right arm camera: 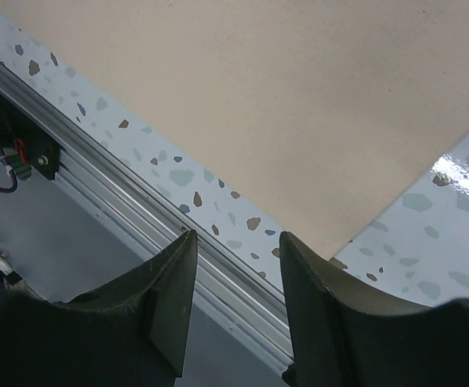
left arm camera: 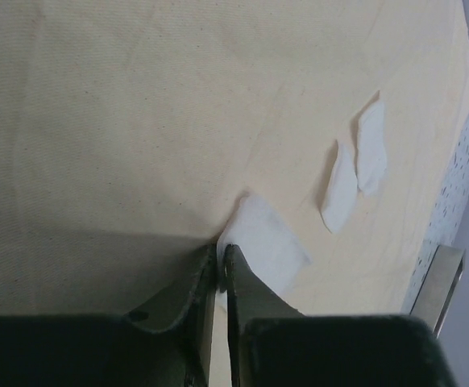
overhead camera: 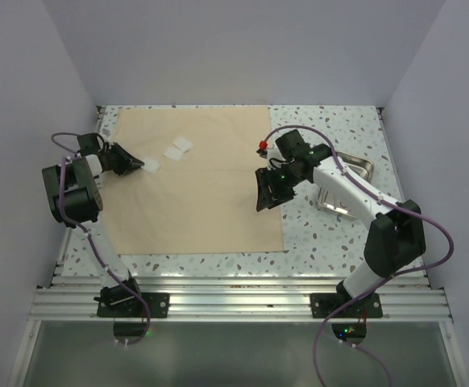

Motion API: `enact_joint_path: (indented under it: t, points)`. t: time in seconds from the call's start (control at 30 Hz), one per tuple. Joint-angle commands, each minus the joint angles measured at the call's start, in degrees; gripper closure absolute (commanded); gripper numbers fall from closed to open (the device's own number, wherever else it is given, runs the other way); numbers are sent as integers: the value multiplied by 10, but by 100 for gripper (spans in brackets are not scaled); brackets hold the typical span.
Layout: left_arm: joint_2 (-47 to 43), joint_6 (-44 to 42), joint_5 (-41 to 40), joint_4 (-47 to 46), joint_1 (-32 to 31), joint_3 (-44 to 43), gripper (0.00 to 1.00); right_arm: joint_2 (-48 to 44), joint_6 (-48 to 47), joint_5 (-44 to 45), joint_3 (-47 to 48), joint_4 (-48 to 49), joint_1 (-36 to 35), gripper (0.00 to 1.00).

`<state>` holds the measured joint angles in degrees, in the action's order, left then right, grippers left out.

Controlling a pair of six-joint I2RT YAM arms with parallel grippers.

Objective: Prepare the surgical pack

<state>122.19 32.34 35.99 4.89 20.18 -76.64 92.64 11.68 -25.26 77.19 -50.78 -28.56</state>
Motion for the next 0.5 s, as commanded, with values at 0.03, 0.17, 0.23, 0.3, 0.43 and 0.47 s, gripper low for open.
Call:
enact_joint_path:
  t: [0.03, 0.17, 0.23, 0.3, 0.43, 0.47]
  points:
    - [20, -9, 0, 14, -3, -18, 95, 4, -7, -8, 15, 2, -1, 51]
    - [-13, -2, 23, 14, -8, -25, 100, 4, -17, -3, 29, -7, -2, 51]
    - [-34, -2, 32, 21, -15, -25, 100, 2, -19, -9, 33, -6, -1, 49]
    - [-79, -14, 42, 36, -30, -18, 100, 2, -20, -19, 35, -1, -2, 47]
    - [-200, -32, 64, 58, -77, 33, 100, -1, 1, -72, 35, 39, -2, 38]
    - [-223, -36, 64, 70, -86, 46, 100, 0, 4, -86, 34, 50, -2, 32]
